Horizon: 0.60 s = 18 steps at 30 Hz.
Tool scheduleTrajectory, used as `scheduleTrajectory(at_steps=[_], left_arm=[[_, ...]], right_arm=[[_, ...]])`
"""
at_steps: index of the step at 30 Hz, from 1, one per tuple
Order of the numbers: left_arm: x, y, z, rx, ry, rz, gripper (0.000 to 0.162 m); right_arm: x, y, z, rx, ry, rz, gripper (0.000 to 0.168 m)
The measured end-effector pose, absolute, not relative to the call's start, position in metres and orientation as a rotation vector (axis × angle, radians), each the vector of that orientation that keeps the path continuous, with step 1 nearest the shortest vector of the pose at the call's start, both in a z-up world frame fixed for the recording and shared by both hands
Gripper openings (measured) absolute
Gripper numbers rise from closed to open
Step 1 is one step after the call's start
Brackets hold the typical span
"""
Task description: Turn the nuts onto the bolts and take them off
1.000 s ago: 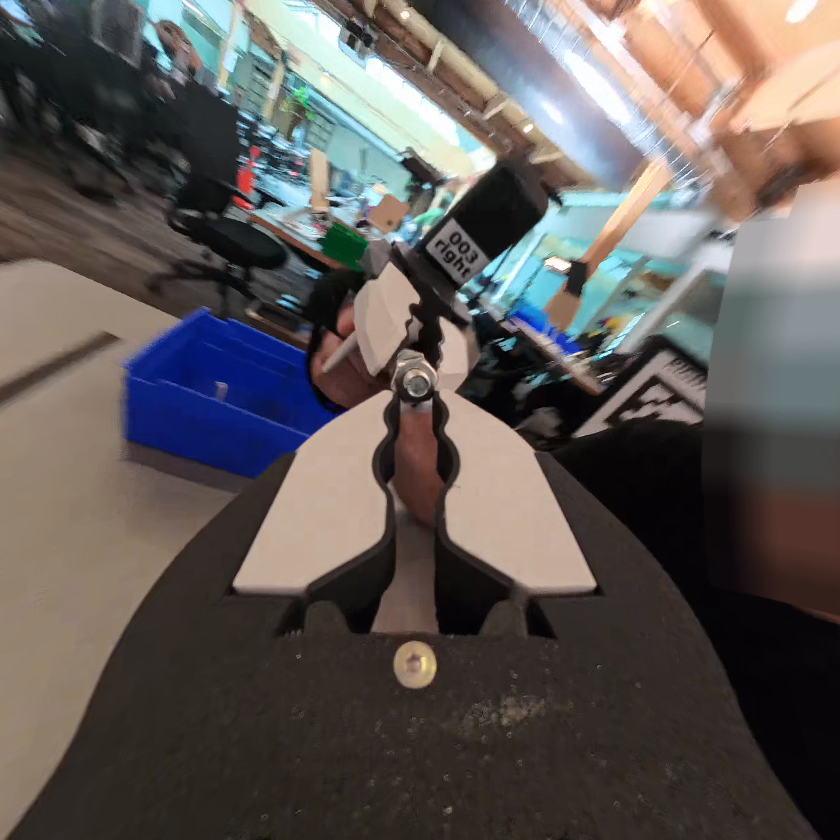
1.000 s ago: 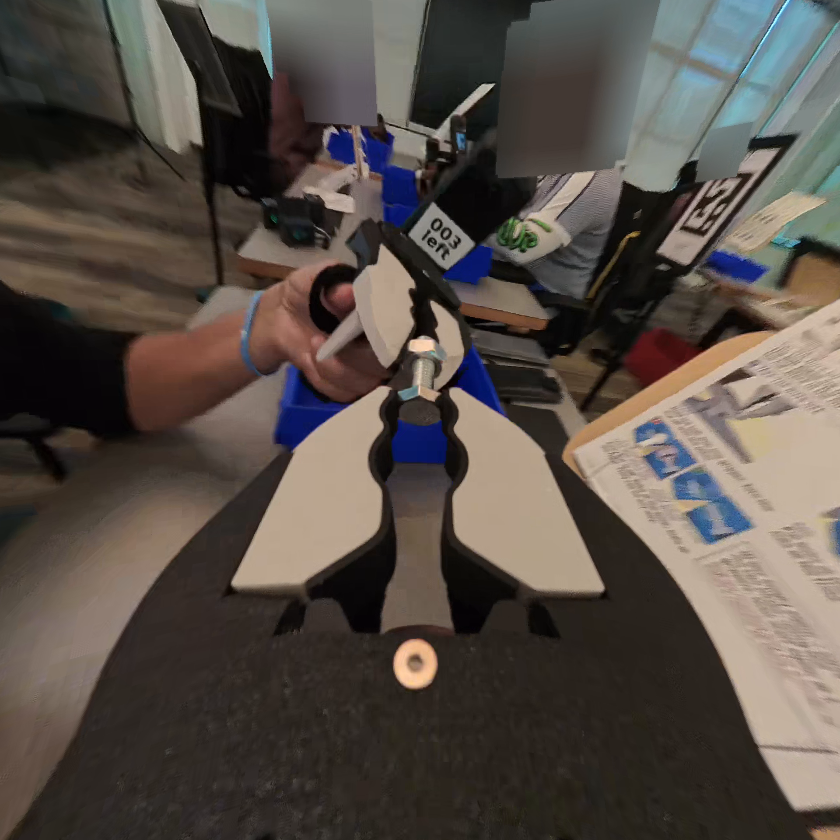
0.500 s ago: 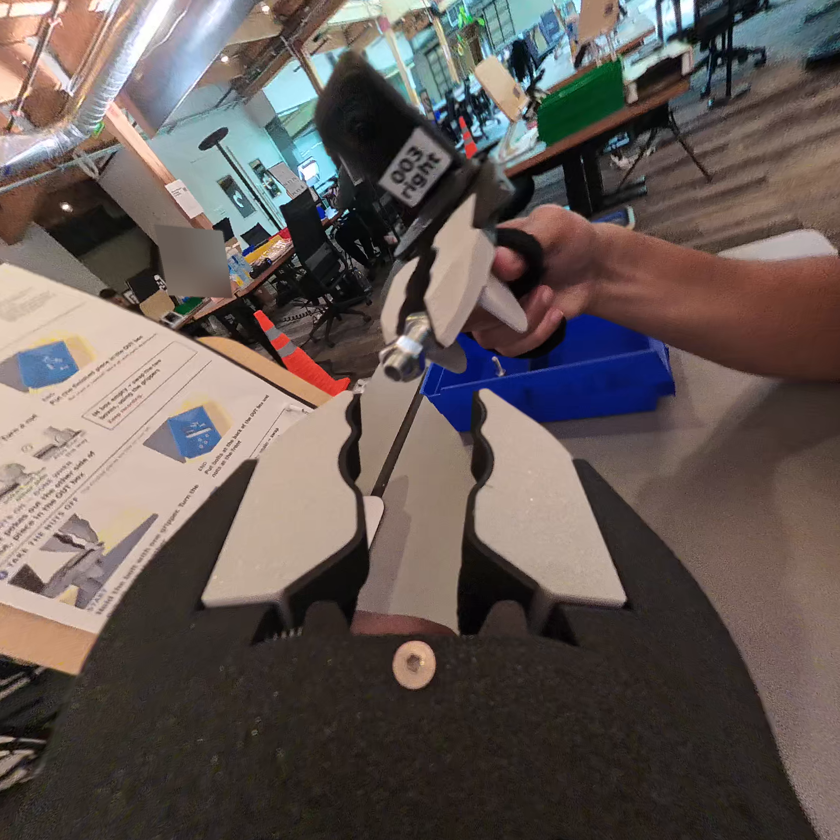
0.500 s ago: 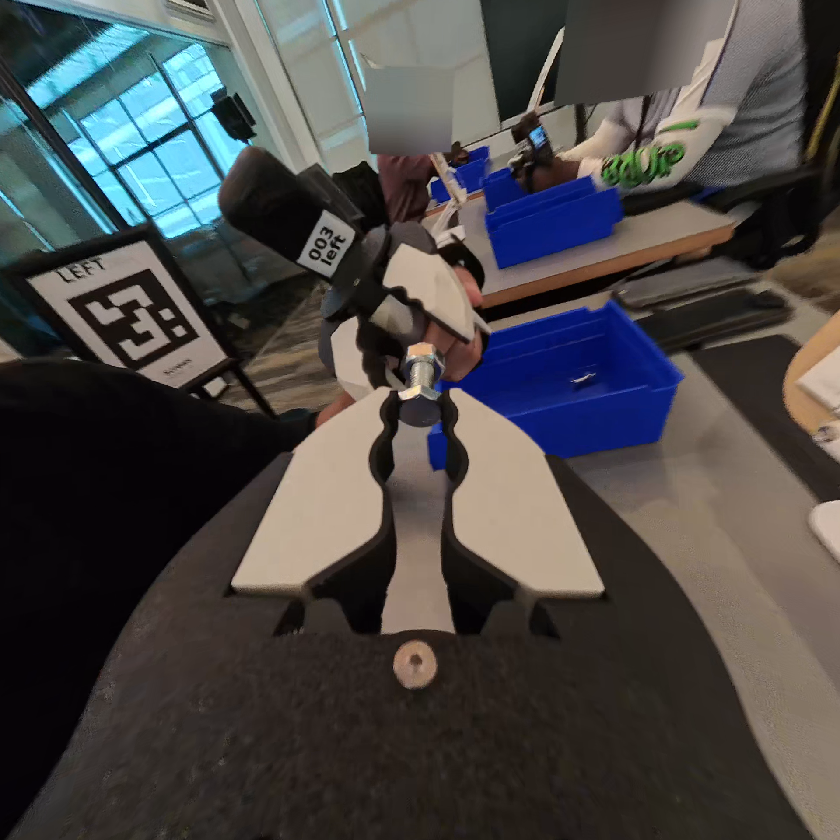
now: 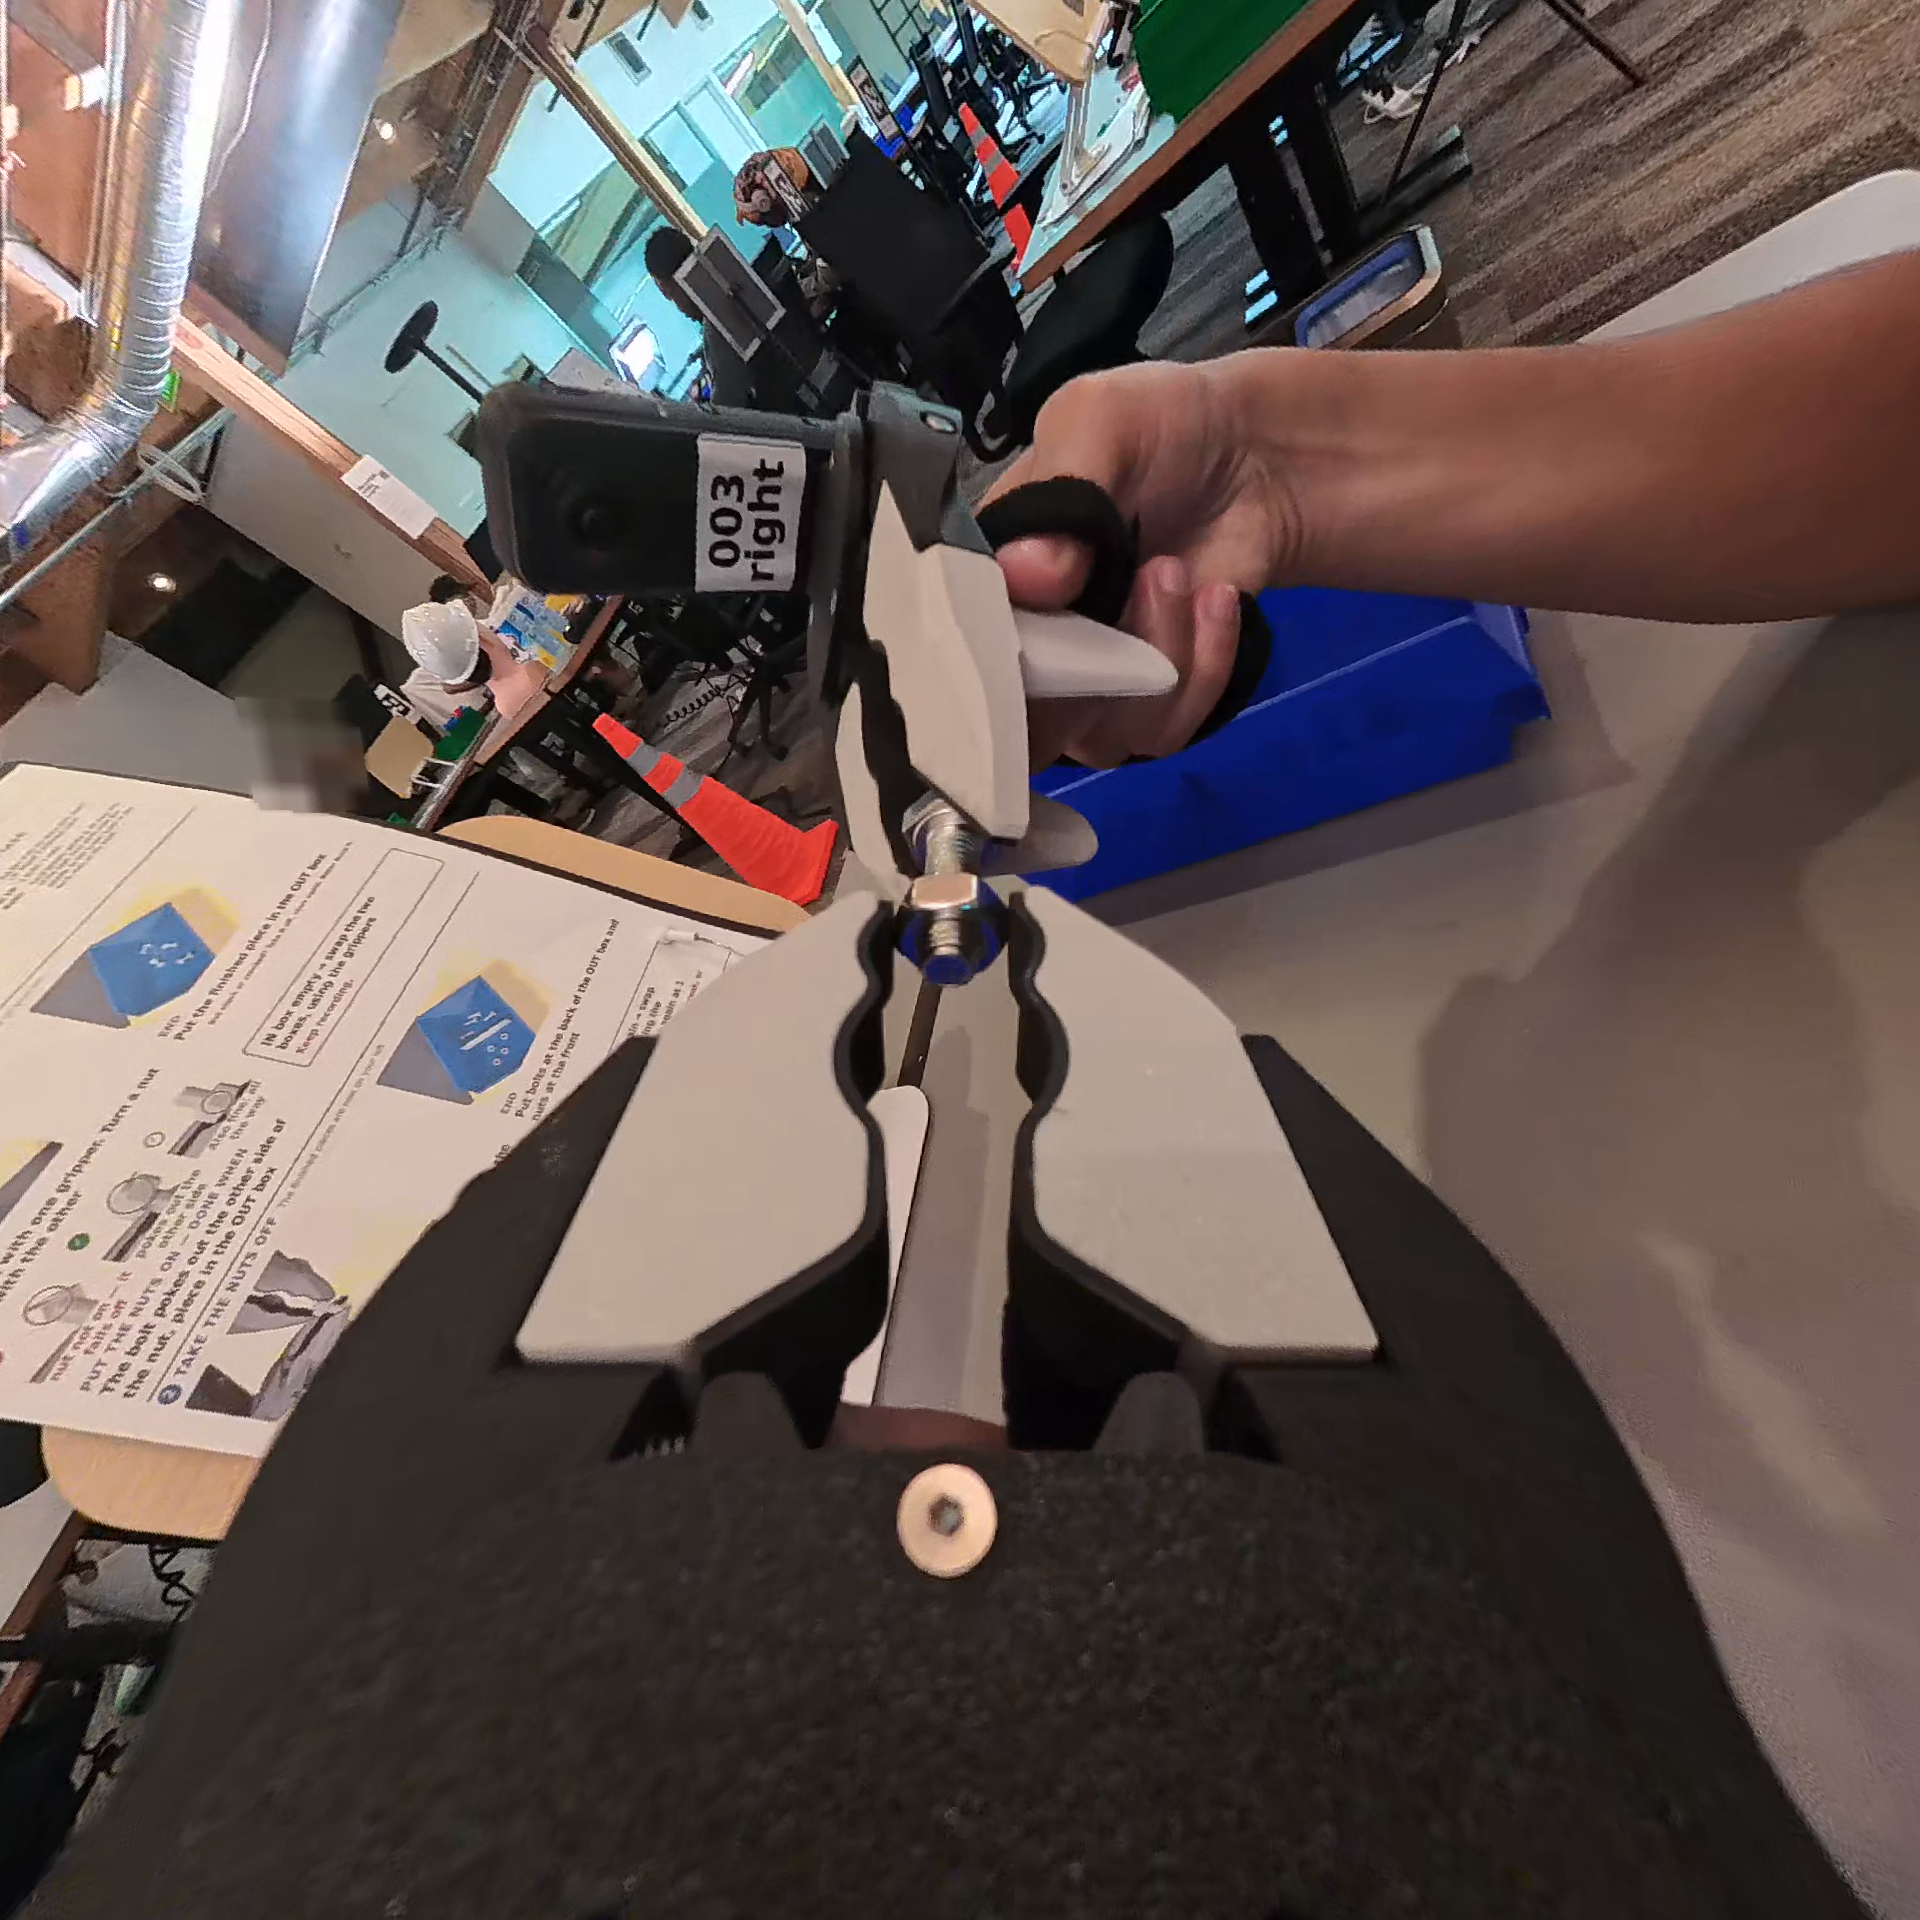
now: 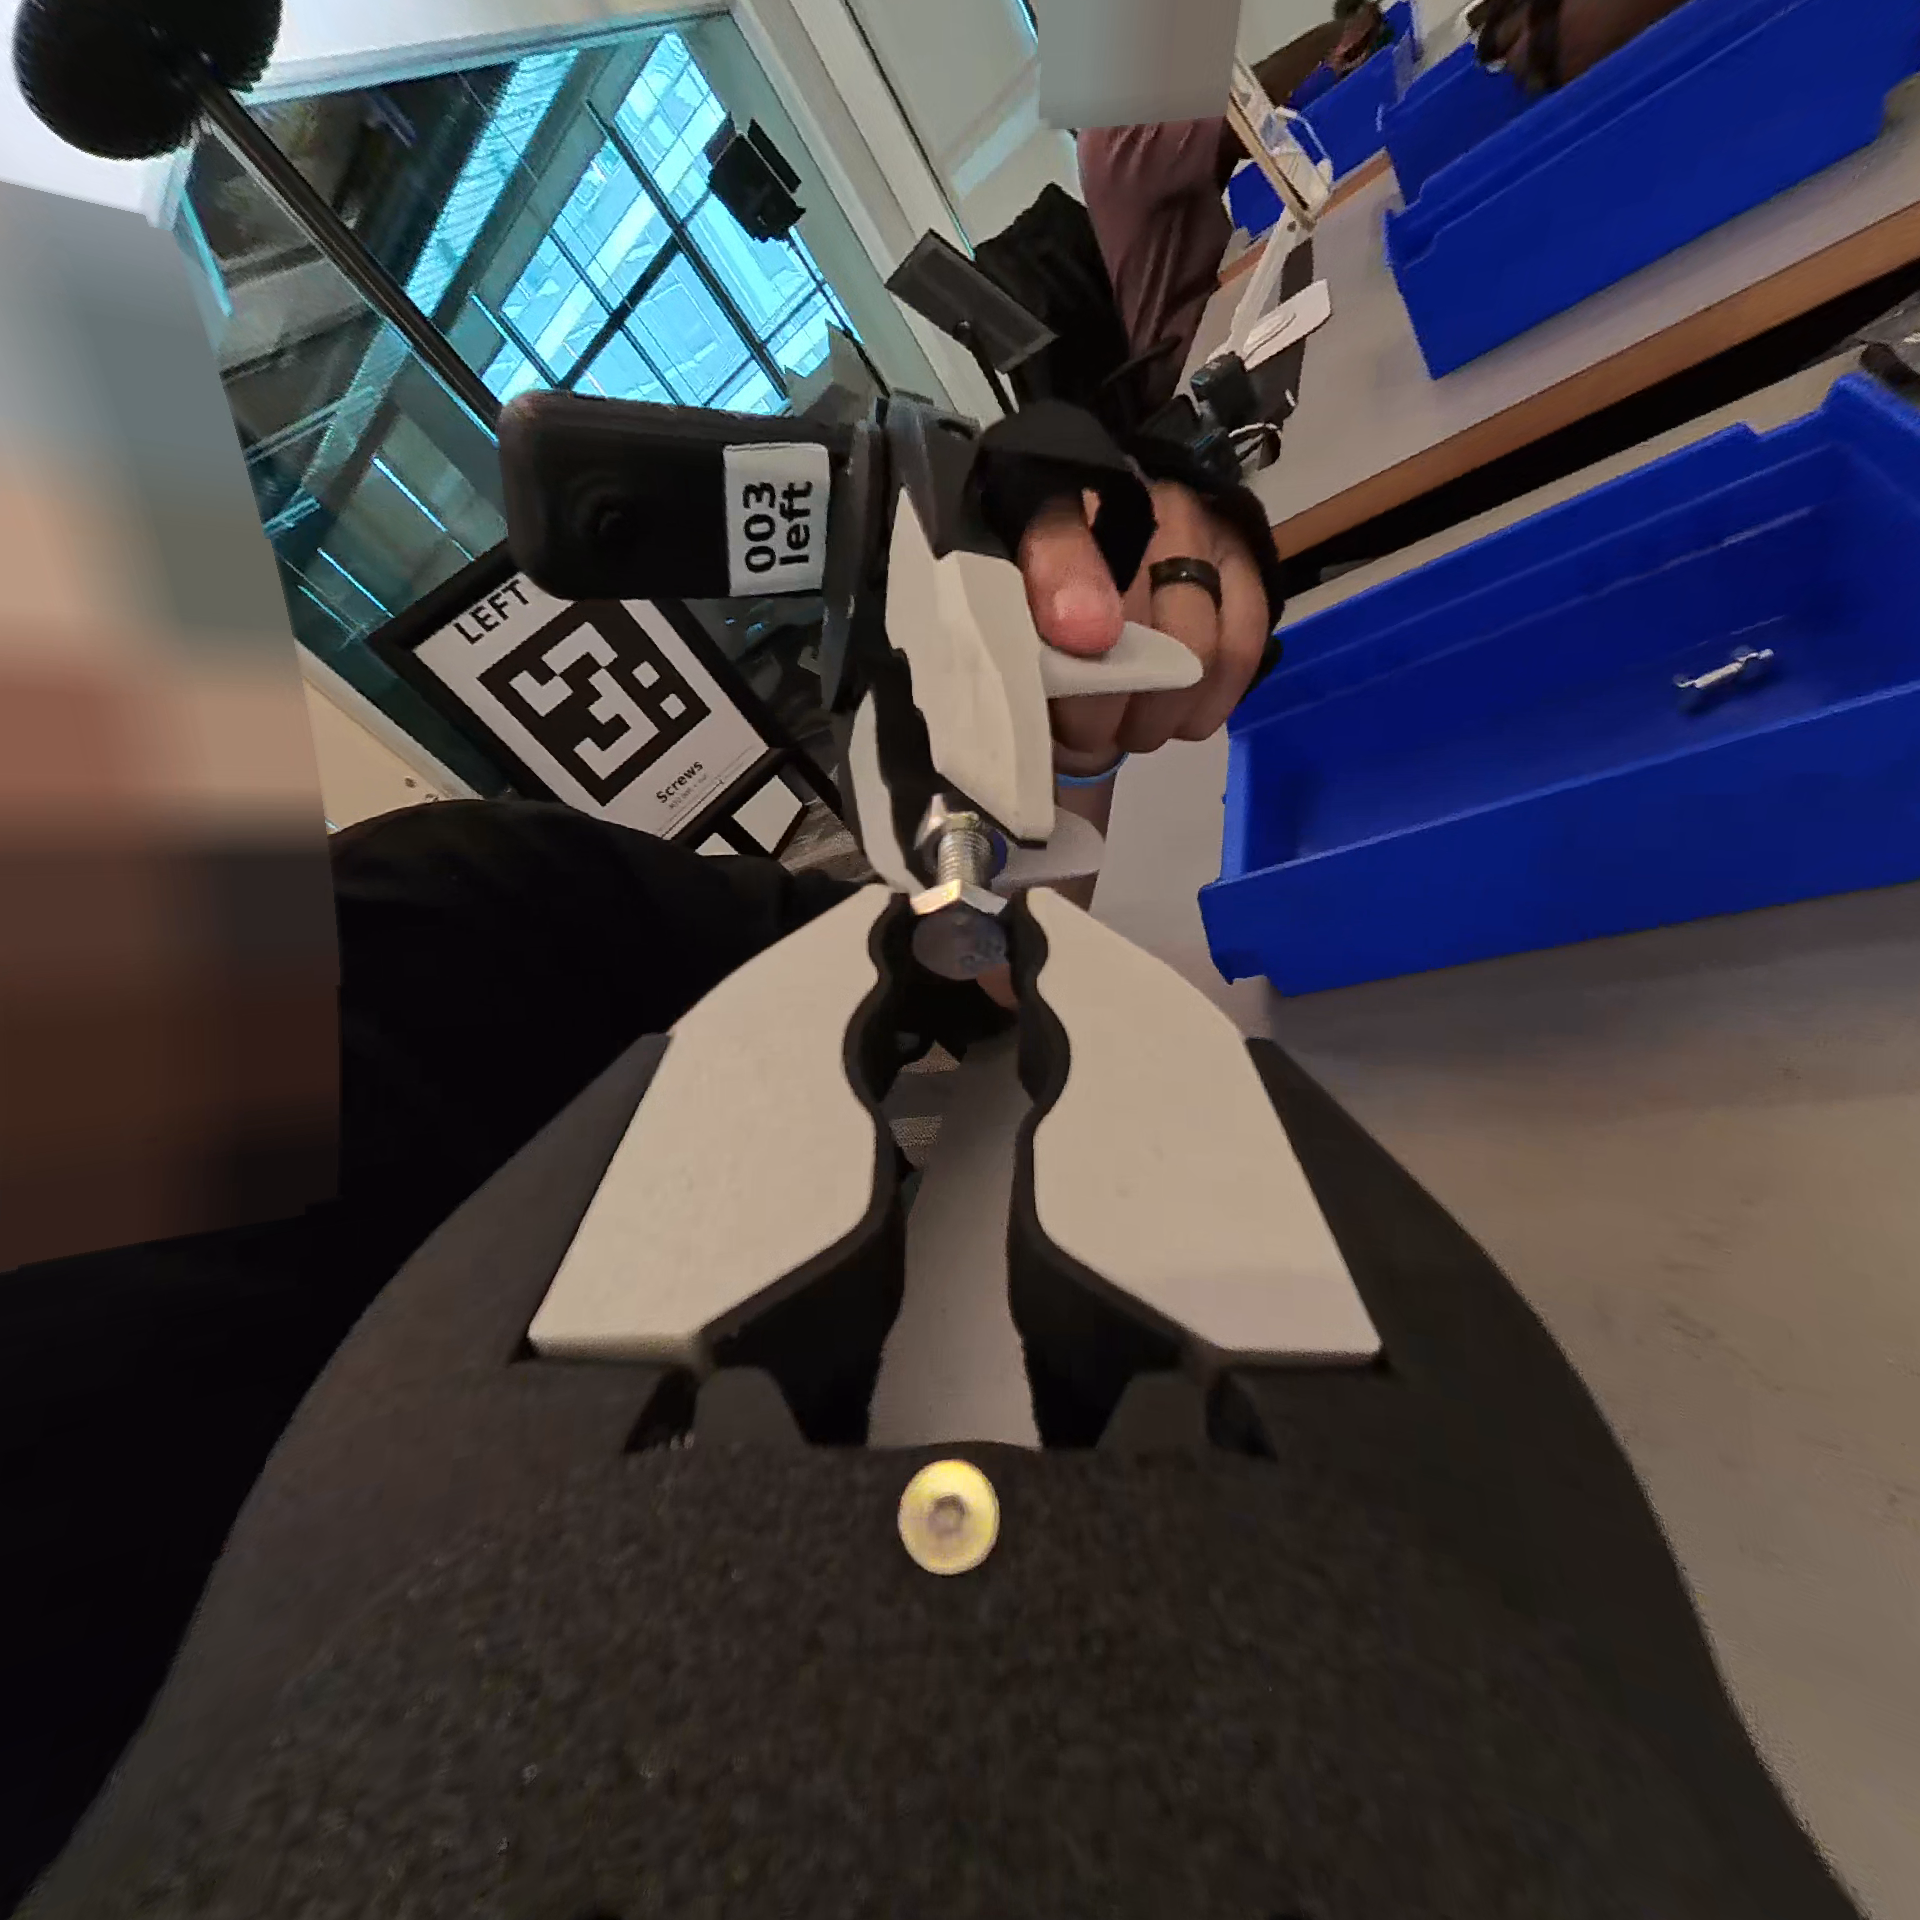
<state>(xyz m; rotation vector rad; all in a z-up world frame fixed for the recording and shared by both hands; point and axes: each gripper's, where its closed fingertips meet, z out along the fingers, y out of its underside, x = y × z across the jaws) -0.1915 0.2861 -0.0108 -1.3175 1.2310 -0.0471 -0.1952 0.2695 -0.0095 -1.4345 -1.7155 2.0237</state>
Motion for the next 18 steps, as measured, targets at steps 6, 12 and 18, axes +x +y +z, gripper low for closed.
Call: scheduleTrajectory(at_steps=[6,12,18], left_arm=[[-0.190,0.287,-0.005,-1.383,1.171,-0.286,0.019],[-0.190,0.298,-0.003,-1.577,0.938,-0.826,0.019],[-0.184,0.297,0.000,-1.646,0.677,-1.540,0.019]], right_arm=[[-0.197,0.273,-0.005,-1.343,-1.710,1.920,0.018],[-0.199,0.289,-0.002,-1.269,-1.669,1.639,0.018],[-0.196,0.297,0.000,-1.143,-1.672,1.422,0.018]])
